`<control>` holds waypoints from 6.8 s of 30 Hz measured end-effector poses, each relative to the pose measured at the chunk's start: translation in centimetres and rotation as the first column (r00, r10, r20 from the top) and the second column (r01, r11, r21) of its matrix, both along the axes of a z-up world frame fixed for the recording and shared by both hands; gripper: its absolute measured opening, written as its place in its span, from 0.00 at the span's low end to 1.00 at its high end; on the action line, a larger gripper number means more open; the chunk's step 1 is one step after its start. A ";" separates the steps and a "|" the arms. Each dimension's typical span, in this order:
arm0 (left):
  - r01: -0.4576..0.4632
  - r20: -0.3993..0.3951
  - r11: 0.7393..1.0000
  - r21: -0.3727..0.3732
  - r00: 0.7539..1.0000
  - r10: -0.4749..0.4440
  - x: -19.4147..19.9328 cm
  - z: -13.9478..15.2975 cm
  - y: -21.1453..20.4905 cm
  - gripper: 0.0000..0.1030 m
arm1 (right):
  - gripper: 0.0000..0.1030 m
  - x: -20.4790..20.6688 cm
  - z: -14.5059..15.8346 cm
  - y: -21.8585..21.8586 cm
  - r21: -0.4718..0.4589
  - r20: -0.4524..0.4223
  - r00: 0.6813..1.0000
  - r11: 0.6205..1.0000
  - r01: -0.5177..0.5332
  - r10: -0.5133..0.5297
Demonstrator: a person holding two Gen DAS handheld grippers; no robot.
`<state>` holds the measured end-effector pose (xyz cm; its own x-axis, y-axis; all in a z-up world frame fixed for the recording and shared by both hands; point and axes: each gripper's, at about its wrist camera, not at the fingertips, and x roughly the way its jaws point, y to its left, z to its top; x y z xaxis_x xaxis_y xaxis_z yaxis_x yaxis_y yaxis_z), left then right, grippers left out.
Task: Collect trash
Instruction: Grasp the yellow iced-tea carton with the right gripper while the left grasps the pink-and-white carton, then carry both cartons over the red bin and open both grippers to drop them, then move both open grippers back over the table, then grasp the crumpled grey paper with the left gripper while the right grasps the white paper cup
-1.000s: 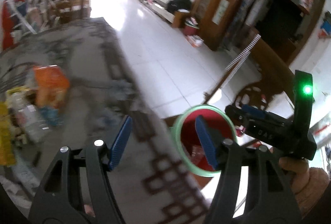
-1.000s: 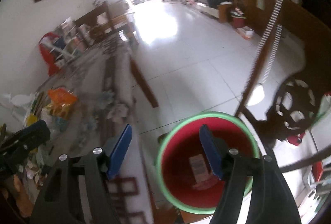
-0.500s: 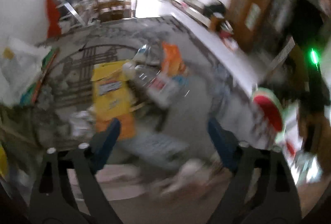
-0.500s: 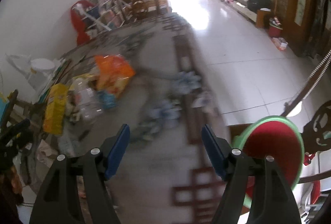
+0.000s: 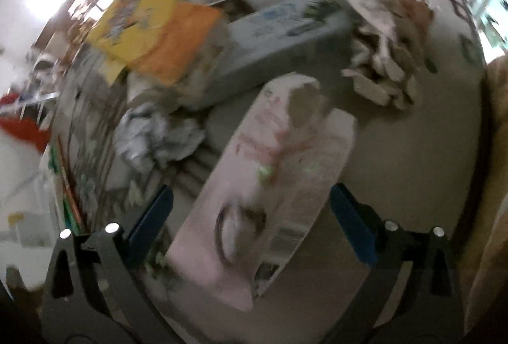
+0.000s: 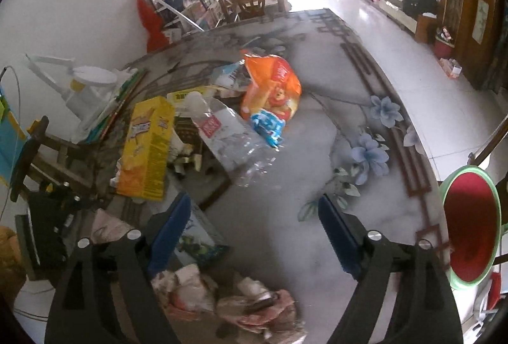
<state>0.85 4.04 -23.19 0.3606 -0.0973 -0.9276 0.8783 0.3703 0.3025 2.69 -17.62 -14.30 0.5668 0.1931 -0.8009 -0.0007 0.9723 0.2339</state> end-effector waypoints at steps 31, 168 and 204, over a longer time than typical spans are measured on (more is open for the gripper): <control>-0.722 -0.356 0.394 -0.568 0.648 0.674 5.4 7.6 10.8 0.70 | 0.78 11.0 -2.7 15.3 -0.020 -0.050 0.989 0.990 -0.141 0.140; -0.649 -0.283 0.492 -0.580 0.727 0.625 9.5 10.1 -14.5 0.82 | 0.76 -3.1 -1.5 -21.5 -0.141 -0.014 0.981 0.972 0.187 -0.191; -0.874 -0.477 0.296 -0.385 0.462 0.747 8.9 1.8 13.0 0.36 | 0.86 10.0 -1.8 12.7 -0.097 -0.020 0.967 0.962 -0.255 0.254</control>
